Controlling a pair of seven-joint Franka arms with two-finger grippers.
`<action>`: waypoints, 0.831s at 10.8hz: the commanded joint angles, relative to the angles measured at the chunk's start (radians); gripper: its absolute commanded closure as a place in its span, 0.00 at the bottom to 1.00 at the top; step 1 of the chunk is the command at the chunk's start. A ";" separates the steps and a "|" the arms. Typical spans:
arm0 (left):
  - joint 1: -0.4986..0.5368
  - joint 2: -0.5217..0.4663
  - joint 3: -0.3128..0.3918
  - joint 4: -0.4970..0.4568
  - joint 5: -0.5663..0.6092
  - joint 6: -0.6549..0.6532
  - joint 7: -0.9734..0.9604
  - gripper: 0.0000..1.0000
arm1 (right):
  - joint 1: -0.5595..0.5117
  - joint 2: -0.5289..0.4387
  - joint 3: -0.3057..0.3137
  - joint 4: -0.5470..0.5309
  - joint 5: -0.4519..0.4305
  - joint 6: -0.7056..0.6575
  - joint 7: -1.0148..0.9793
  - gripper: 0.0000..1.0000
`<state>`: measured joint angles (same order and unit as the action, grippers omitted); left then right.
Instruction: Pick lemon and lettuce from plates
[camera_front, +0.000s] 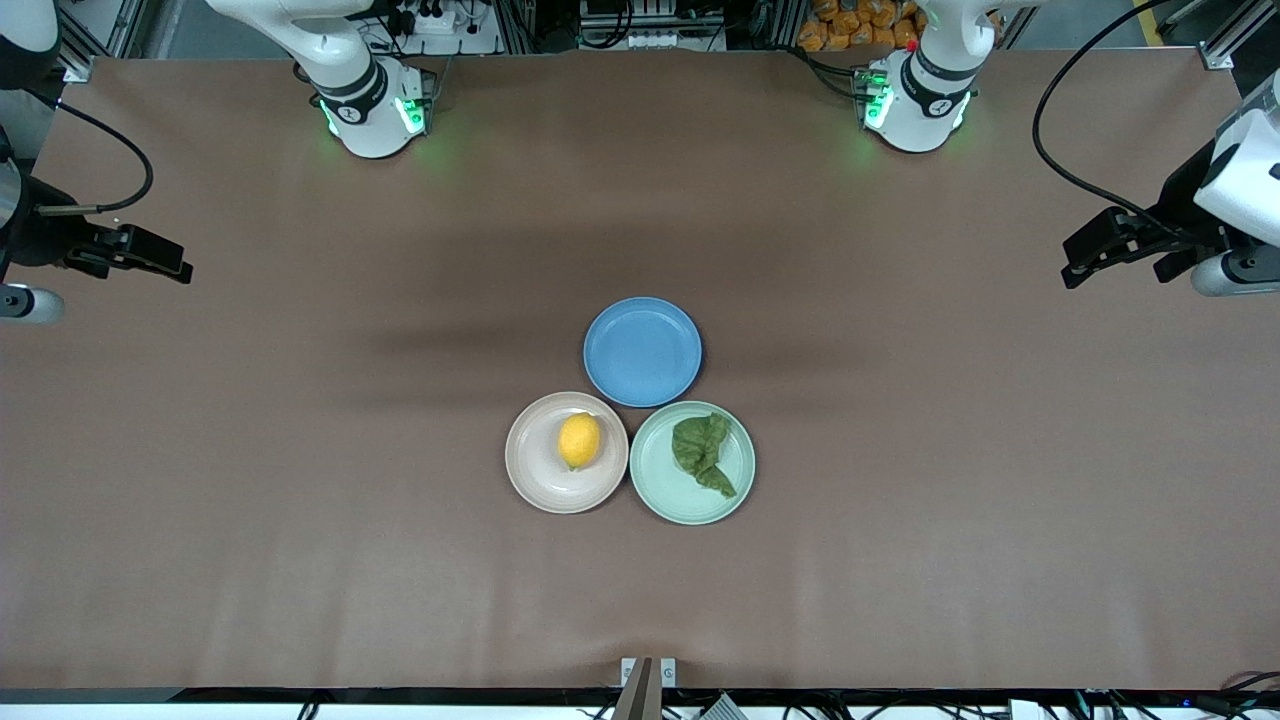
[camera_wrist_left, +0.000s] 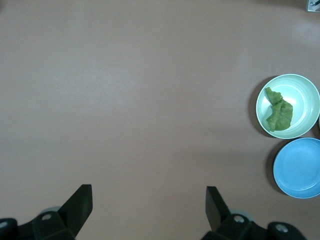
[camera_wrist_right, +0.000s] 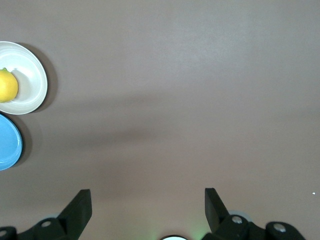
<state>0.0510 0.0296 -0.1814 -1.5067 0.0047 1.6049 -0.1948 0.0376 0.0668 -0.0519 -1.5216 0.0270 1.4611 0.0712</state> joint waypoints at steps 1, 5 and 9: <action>0.007 -0.011 -0.012 -0.006 -0.019 -0.010 -0.005 0.00 | -0.007 -0.005 0.001 -0.005 0.014 0.004 0.007 0.00; 0.003 -0.007 -0.018 -0.006 -0.018 -0.010 -0.009 0.00 | -0.007 -0.005 0.001 -0.003 0.014 0.004 0.007 0.00; -0.092 0.068 -0.062 -0.006 -0.022 0.082 -0.011 0.00 | 0.004 -0.005 0.001 -0.005 0.016 0.005 0.022 0.00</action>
<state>0.0241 0.0493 -0.2149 -1.5173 0.0000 1.6121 -0.1948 0.0376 0.0667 -0.0520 -1.5216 0.0271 1.4613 0.0716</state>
